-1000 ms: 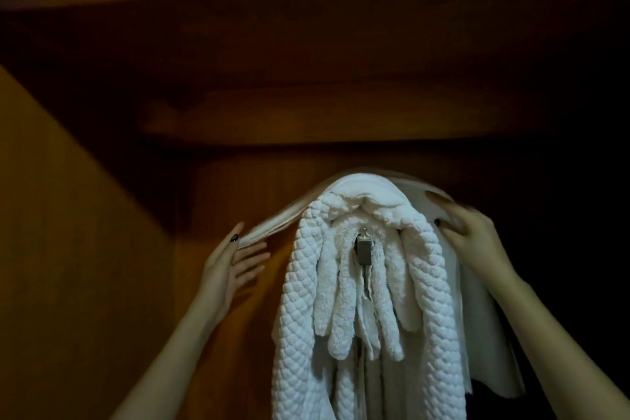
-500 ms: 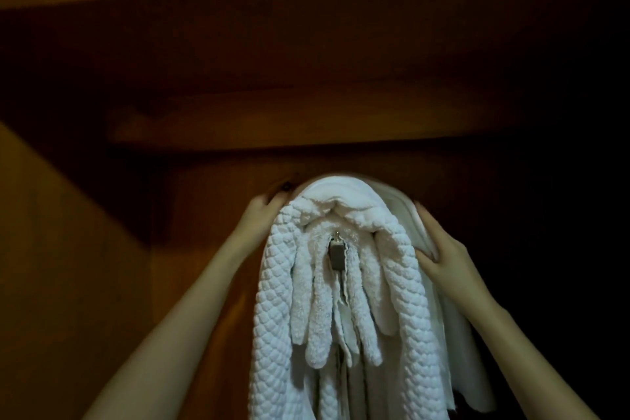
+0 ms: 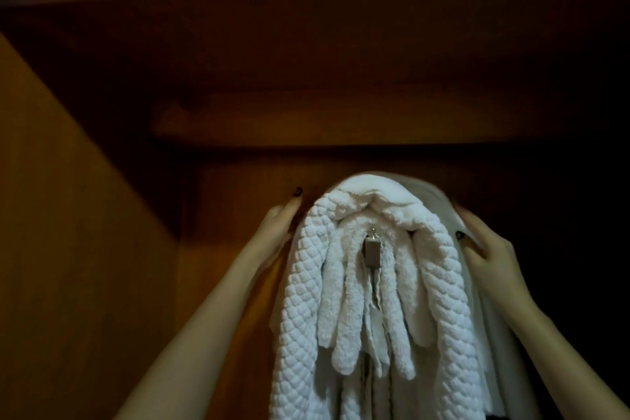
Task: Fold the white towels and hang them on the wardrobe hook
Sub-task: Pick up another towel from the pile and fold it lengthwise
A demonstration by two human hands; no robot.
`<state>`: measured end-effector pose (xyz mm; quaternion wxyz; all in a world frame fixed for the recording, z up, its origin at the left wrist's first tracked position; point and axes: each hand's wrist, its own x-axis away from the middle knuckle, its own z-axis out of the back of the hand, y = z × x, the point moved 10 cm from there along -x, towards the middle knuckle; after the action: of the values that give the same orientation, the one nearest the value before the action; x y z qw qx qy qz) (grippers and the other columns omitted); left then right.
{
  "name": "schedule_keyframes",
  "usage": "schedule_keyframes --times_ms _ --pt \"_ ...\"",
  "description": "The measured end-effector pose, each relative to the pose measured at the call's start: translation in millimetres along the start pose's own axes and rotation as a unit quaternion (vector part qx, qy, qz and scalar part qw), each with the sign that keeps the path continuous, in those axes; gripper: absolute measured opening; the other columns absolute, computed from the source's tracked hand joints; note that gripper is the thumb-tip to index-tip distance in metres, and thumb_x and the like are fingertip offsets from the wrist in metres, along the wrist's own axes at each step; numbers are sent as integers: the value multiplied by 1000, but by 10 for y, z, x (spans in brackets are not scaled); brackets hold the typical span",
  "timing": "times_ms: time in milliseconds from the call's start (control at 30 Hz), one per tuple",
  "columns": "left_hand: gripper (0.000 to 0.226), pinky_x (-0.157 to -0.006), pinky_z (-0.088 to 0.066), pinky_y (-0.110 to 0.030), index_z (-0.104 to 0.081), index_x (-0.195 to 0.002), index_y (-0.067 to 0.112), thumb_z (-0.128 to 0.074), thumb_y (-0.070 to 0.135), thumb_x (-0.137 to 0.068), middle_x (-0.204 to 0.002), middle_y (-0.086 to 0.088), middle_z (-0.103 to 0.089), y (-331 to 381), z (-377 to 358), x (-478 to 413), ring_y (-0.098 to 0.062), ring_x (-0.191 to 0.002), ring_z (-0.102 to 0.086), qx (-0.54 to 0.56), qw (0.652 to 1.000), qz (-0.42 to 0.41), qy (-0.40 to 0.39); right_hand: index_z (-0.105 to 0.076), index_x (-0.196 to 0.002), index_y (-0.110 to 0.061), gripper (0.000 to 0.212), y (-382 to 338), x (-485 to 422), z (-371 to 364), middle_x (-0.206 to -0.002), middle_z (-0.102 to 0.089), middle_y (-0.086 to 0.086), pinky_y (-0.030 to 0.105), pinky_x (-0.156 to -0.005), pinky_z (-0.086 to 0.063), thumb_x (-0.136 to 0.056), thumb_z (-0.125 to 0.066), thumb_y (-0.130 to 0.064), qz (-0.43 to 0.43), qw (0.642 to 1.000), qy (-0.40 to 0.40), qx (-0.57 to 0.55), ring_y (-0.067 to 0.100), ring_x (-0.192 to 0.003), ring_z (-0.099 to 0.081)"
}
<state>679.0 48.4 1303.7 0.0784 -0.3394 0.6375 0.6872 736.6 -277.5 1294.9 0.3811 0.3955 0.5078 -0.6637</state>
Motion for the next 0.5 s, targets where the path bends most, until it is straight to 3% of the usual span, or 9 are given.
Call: schedule_keyframes --times_ms 67,167,233,333,433,500 --pt "32 -60 -53 -19 -77 -85 25 -49 33 -99 -91 -2 -75 19 -24 -31 -9 -81 -71 27 999 -7 -43 -42 -136 -31 58 32 -59 -64 -132 -50 -13 16 -95 -36 -91 -60 1 -13 1000 -15 -11 1 -123 -46" --pt "26 -81 -55 -29 -72 -109 20 -54 33 -96 -119 -14 -67 19 -123 -109 -23 -108 -65 116 986 -14 -119 -46 -137 -26 55 51 -158 -96 -129 -55 -10 21 -93 -40 -91 -60 1 -23 1000 -14 -14 9 -121 -52" --pt "41 -88 -53 -31 -63 -124 20 -62 39 -88 -126 -10 -64 -1 -195 -160 -25 -117 -60 145 975 -6 -166 -50 -137 -19 50 77 -250 -74 -125 -57 -8 25 -95 -43 -92 -57 2 -28 999 -20 -6 15 -120 -55" --pt "48 -96 -50 -32 -61 -127 29 -69 44 -81 -131 -3 -61 -21 -252 -231 -20 -121 -57 132 968 12 -211 -54 -135 -14 44 59 -395 -57 -126 -58 -5 33 -101 -43 -94 -54 0 -35 999 -35 12 18 -122 -55" --pt "63 -84 -55 -28 -58 -130 22 -79 34 -71 -121 -3 -67 -49 -266 -301 -20 -112 -63 119 971 33 -206 -49 -134 -23 44 16 -462 -94 -121 -57 -14 11 -94 -39 -95 -54 -3 -44 997 -62 35 11 -120 -52" --pt "53 -81 -56 -30 -65 -120 19 -79 23 -69 -115 -8 -70 -54 -257 -376 -23 -107 -66 131 971 25 -196 -49 -132 -26 42 14 -483 -106 -116 -57 -18 -3 -82 -36 -95 -55 -5 -53 995 -73 45 9 -116 -53"
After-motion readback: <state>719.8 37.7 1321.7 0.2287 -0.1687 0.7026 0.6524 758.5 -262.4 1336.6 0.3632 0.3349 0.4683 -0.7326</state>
